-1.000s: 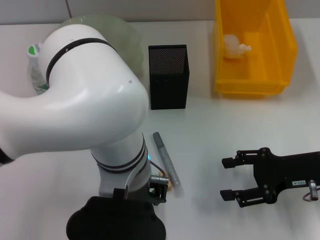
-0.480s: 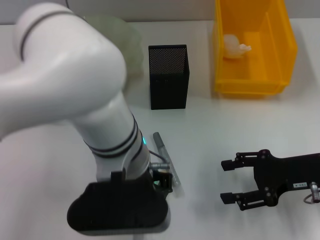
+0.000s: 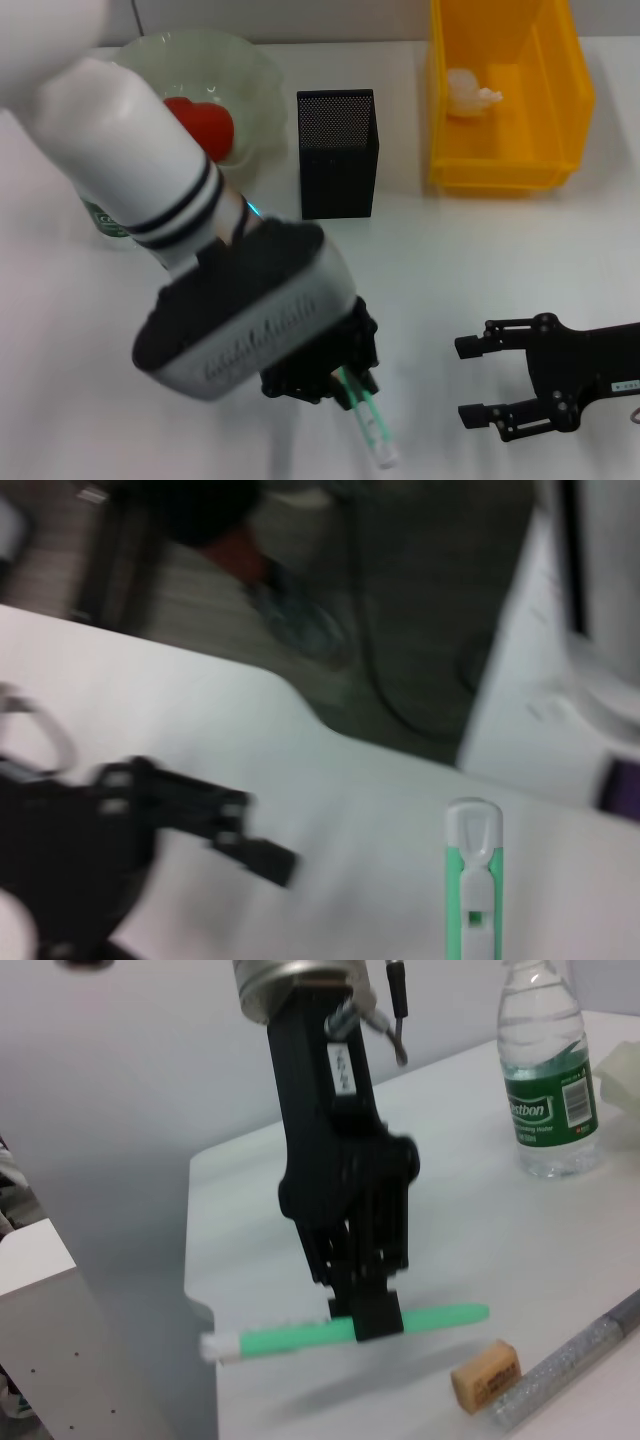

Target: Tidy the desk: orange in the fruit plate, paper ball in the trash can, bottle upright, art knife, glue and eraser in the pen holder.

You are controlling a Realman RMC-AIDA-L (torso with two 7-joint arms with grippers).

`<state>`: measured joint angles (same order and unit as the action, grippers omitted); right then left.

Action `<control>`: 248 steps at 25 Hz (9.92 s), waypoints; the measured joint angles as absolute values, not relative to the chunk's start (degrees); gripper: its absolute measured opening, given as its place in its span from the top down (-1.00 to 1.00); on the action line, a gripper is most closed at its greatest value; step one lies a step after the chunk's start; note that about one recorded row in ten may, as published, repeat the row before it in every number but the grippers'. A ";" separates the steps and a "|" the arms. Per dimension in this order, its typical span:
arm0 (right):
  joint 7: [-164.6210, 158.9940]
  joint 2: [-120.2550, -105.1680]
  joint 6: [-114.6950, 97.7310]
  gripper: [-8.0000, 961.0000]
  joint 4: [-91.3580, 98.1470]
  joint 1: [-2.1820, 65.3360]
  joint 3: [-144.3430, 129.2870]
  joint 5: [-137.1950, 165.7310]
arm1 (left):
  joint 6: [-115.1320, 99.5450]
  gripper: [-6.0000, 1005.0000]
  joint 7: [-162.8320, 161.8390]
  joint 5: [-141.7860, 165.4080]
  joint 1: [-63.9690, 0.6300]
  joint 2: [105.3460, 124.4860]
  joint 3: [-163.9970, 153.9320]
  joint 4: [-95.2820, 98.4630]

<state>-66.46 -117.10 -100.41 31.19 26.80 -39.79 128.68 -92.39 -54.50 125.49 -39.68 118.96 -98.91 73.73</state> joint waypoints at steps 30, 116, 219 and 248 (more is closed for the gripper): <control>-49.35 -119.04 -103.27 -0.65 30.02 22.61 -20.40 127.97 | -92.49 0.60 -63.89 83.22 -32.71 118.90 -75.35 43.31; -43.53 -119.09 -97.26 -0.65 21.35 24.94 -18.02 122.33 | -66.24 0.58 -45.40 46.76 -41.46 119.18 -76.74 8.15; -44.02 -119.00 -94.94 -0.65 21.36 23.53 -16.35 120.00 | -65.93 -0.51 -46.35 46.66 -41.40 119.26 -79.96 8.59; -47.70 -118.07 -96.78 -0.65 21.92 23.76 -16.96 120.29 | -82.35 -0.57 -63.40 71.58 -28.81 114.77 -84.98 23.37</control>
<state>-47.70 -118.07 -96.78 21.92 23.76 -16.96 120.29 -82.35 -63.40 71.58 -28.81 114.77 -84.98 23.37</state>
